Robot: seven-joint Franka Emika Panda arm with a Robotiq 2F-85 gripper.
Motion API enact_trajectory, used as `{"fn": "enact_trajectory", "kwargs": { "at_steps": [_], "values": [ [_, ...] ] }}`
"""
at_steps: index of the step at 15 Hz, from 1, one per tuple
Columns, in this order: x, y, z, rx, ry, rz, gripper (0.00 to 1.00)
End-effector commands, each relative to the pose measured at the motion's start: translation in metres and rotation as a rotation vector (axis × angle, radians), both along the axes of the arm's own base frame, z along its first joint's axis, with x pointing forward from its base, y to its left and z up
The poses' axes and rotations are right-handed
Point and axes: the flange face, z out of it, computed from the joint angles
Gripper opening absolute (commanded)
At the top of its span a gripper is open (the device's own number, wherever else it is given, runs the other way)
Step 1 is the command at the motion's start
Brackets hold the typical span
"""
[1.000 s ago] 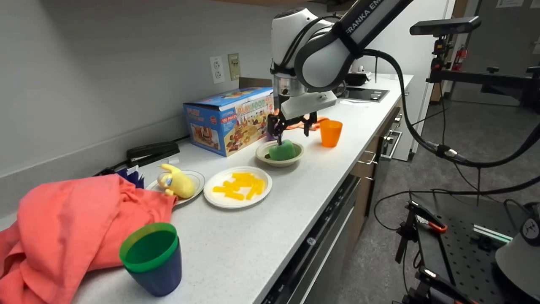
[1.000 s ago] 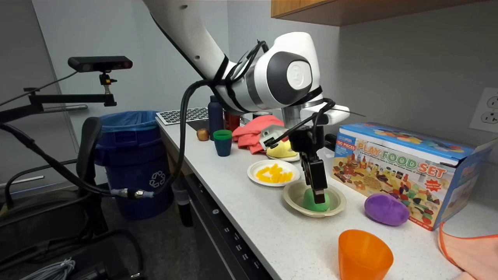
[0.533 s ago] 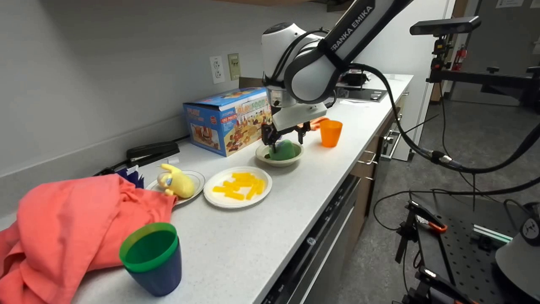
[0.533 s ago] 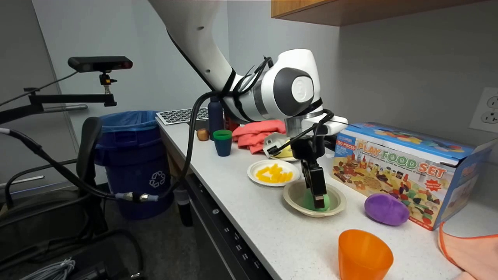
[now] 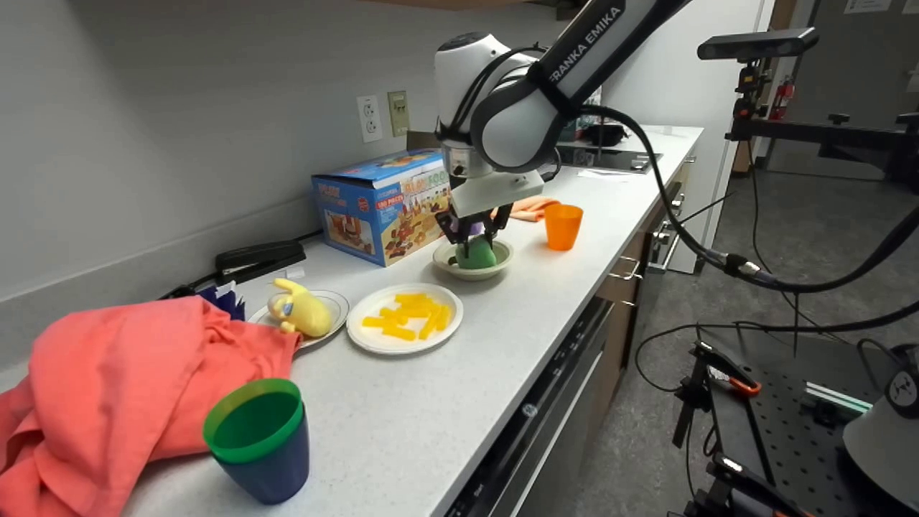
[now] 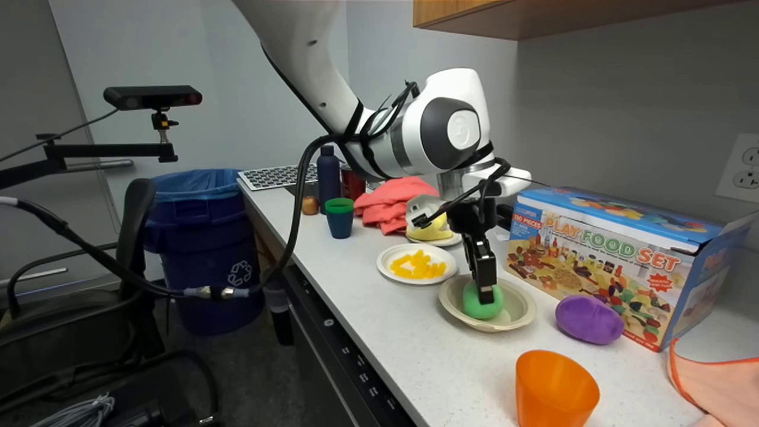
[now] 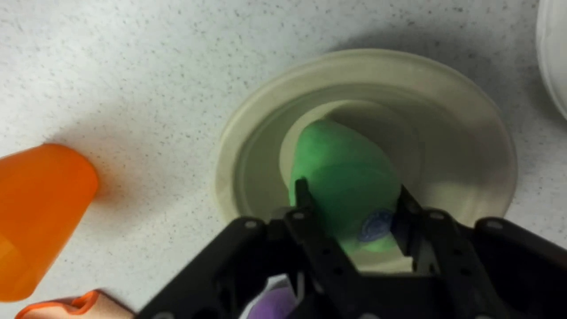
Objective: Put the green plushie in the blue cup
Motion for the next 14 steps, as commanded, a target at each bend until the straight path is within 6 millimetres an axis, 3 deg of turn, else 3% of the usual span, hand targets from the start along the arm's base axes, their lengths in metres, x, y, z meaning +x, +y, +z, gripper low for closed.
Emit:
{"fn": "enact_trajectory", "kwargs": {
  "at_steps": [1,3,8,14],
  "values": [
    [0.005,0.006,0.031,0.046,-0.045,0.024,0.14],
    [0.004,0.017,0.05,0.082,-0.075,0.068,0.03],
    [0.005,0.063,0.101,0.206,-0.154,0.221,0.04],
    [0.015,0.155,0.123,0.279,-0.196,0.432,0.04]
  ]
}}
